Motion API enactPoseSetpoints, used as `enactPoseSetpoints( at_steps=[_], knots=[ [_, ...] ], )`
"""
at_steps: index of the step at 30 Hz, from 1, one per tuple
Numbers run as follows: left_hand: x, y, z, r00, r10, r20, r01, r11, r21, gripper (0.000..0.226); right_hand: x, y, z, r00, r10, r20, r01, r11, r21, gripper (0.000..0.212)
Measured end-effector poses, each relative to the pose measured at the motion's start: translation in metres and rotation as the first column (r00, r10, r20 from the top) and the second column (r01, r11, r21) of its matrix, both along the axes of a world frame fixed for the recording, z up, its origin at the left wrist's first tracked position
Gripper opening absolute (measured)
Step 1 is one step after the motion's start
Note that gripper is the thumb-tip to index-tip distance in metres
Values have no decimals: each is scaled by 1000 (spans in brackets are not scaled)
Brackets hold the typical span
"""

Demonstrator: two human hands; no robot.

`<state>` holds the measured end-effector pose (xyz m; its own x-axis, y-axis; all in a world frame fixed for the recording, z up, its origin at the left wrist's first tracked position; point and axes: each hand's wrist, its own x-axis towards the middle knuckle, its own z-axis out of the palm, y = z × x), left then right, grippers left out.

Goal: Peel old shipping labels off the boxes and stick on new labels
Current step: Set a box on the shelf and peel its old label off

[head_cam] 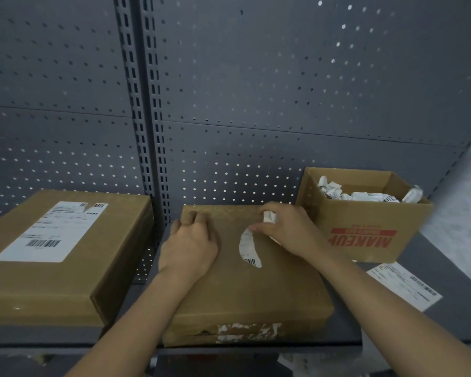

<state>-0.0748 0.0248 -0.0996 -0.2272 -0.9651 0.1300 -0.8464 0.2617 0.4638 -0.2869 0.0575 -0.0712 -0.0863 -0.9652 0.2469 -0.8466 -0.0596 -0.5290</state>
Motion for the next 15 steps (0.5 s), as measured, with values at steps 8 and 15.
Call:
enactPoseSetpoints(
  at_steps=[8,15],
  knots=[
    [0,-1,0,999,-3,43,4,1000,-22,32,3,-13,-9,982,123,-142,-117,992,46,18],
    [-1,-1,0,999,4,46,-3,1000,-28,31,4,-13,-15,980,126,-155,-124,992,18,11]
  ],
)
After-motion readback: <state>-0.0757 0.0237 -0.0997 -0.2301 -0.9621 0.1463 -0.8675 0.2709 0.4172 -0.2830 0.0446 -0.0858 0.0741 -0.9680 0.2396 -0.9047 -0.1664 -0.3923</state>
